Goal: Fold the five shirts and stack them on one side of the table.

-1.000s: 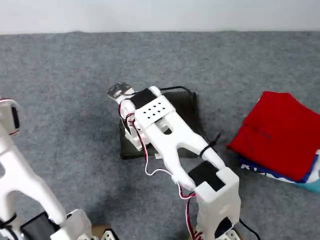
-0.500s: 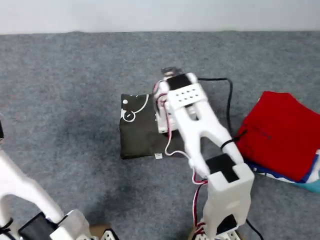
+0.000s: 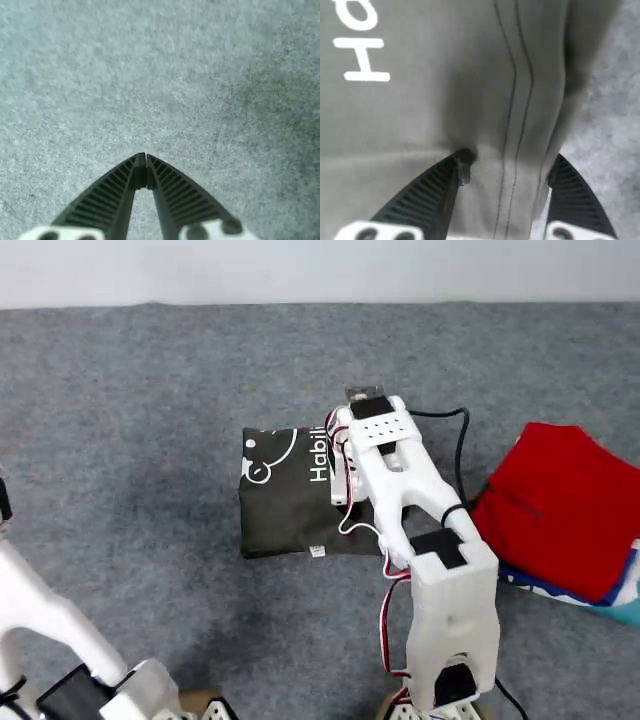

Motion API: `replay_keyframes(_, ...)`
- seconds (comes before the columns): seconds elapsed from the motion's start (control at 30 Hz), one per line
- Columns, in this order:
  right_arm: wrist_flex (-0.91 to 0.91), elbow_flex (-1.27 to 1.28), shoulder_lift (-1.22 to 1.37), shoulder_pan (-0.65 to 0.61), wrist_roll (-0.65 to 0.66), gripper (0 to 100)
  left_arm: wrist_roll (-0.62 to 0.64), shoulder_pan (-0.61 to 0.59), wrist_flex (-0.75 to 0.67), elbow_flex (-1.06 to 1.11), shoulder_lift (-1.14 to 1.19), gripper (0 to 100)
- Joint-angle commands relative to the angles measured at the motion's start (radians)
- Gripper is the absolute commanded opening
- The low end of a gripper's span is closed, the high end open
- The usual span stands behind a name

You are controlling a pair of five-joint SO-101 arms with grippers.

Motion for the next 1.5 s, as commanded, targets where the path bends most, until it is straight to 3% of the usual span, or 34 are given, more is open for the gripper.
replay_keyframes(0.0,-0.058,-0.077,0.035,0.01,-0.005,26.2,-0.011,0.0,0.017,0.012,-0.029,1)
replay_keyframes(0.2,-0.048,-0.077,0.113,-0.002,-0.005,25.0,-0.011,0.002,0.017,0.018,-0.029,1)
replay_keyframes(0.37,-0.018,-0.086,0.111,0.004,0.055,0.0,-0.011,0.002,0.017,0.018,-0.029,1)
replay_keyframes(0.43,0.015,-0.091,0.113,0.004,0.118,3.9,-0.011,0.002,0.017,0.018,-0.029,1)
replay_keyframes(0.6,0.028,-0.089,0.099,0.027,0.267,0.9,-0.011,0.002,0.003,0.018,-0.029,1)
replay_keyframes(0.77,0.019,-0.094,0.019,0.16,0.522,0.9,-0.011,0.002,0.003,0.018,-0.029,1)
replay_keyframes(0.97,-0.122,-0.155,-0.073,0.331,1.115,0.9,-0.011,0.003,0.002,0.018,-0.029,1)
replay_keyframes(1.1,-0.286,-0.186,-0.073,0.343,1.327,0.9,-0.011,0.003,0.002,0.018,-0.029,1)
replay_keyframes(1.27,-0.403,-0.184,-0.044,0.268,1.393,0.9,-0.011,0.003,0.002,0.018,-0.029,1)
replay_keyframes(1.47,-0.479,-0.196,0.042,0.249,1.304,4.1,-0.011,0.003,0.002,0.018,-0.029,1)
